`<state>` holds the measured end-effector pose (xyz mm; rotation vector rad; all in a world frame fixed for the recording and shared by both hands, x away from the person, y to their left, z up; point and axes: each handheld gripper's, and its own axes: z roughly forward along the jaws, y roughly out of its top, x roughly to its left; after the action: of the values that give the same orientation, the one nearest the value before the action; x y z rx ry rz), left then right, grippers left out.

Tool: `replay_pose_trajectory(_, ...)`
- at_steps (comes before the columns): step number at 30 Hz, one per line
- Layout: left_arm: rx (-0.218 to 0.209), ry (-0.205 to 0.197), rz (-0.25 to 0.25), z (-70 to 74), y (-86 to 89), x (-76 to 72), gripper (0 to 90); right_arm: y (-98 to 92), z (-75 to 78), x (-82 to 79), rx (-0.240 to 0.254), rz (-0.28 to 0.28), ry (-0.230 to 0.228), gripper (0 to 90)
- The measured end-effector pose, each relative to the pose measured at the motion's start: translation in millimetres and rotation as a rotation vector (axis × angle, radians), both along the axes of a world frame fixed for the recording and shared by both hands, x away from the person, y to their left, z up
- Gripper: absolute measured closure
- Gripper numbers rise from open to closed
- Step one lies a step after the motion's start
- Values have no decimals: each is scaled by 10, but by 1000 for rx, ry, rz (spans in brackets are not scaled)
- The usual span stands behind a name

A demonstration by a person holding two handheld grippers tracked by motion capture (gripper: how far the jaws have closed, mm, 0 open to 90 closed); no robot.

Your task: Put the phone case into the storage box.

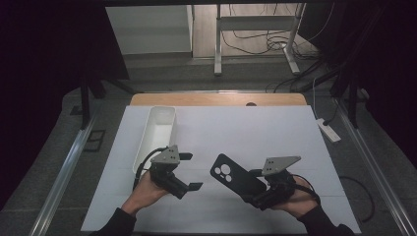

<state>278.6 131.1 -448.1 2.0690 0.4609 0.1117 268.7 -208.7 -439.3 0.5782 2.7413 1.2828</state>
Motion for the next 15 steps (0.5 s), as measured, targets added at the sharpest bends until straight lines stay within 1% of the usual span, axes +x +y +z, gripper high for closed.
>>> replay_pose_trajectory(2,-11,-3,-19,0,-15,16,0,6,4,-3,3,0,0,153)
replay_pose_trajectory(4,-15,-3,-25,0,-18,21,0,9,5,-4,7,4,0,153)
replay_pose_trajectory(5,-23,-9,-36,6,-31,30,0,12,6,-3,14,14,-1,153)
replay_pose_trajectory(9,-34,-11,-49,19,-47,39,0,22,12,-6,21,24,0,153)
replay_pose_trajectory(12,-51,-20,-68,37,-70,49,0,40,11,-4,28,34,3,153)
replay_pose_trajectory(13,-52,-29,-70,41,-82,49,0,46,11,-2,30,39,4,153)
replay_pose_trajectory(15,-53,-33,-77,45,-93,53,0,54,12,-2,32,42,6,152)
